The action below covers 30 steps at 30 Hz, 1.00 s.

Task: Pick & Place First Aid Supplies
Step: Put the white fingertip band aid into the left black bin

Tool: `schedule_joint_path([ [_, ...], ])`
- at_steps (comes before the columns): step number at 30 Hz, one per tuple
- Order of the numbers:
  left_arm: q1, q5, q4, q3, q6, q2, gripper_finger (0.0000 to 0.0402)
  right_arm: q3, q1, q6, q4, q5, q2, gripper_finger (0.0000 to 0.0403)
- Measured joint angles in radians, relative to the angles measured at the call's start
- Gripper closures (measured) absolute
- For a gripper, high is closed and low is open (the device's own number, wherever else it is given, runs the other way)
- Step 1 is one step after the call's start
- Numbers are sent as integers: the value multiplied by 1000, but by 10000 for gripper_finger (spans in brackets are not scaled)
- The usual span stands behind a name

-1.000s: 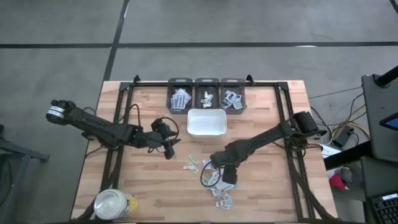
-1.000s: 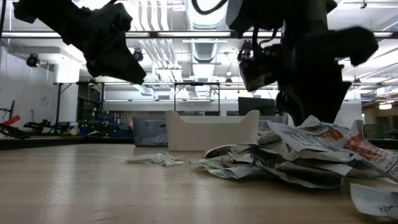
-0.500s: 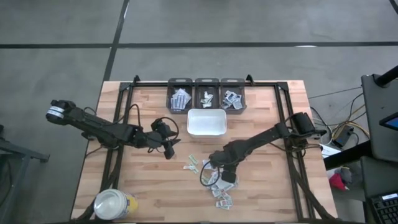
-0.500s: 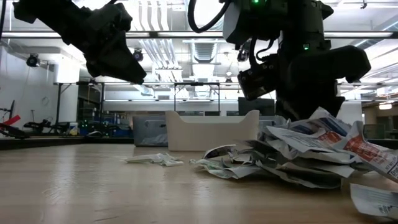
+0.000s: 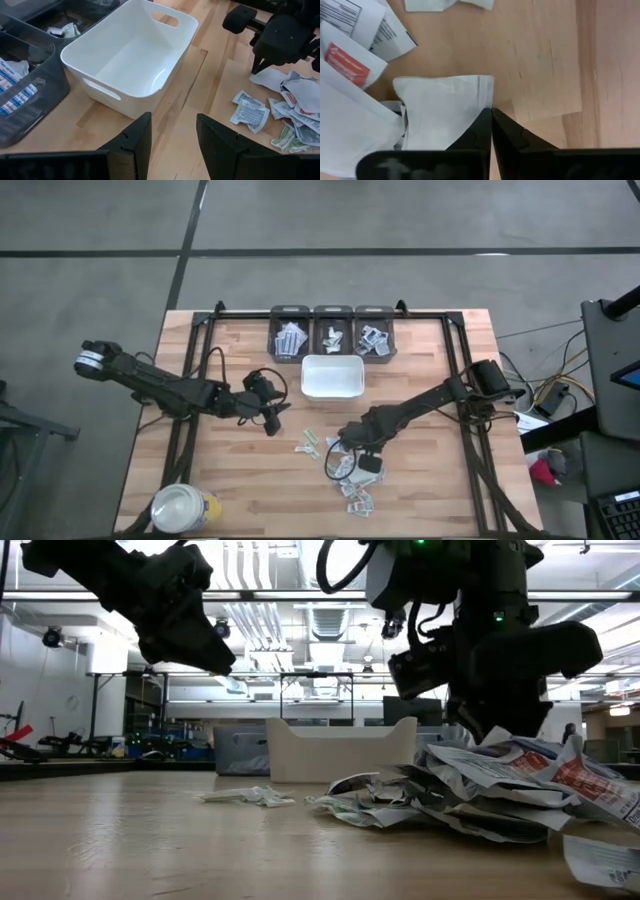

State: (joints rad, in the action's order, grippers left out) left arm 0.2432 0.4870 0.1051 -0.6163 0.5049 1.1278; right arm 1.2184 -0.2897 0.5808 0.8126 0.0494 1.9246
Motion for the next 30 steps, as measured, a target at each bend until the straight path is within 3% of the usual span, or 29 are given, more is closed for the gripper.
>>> schedule_joint_path([
  [22, 0, 0, 0, 0, 0, 0, 252, -55, 3, -4, 63, -38, -51, 393],
  [30, 0, 0, 0, 0, 0, 0, 252, -76, 3, -4, 58, -29, -52, 338],
])
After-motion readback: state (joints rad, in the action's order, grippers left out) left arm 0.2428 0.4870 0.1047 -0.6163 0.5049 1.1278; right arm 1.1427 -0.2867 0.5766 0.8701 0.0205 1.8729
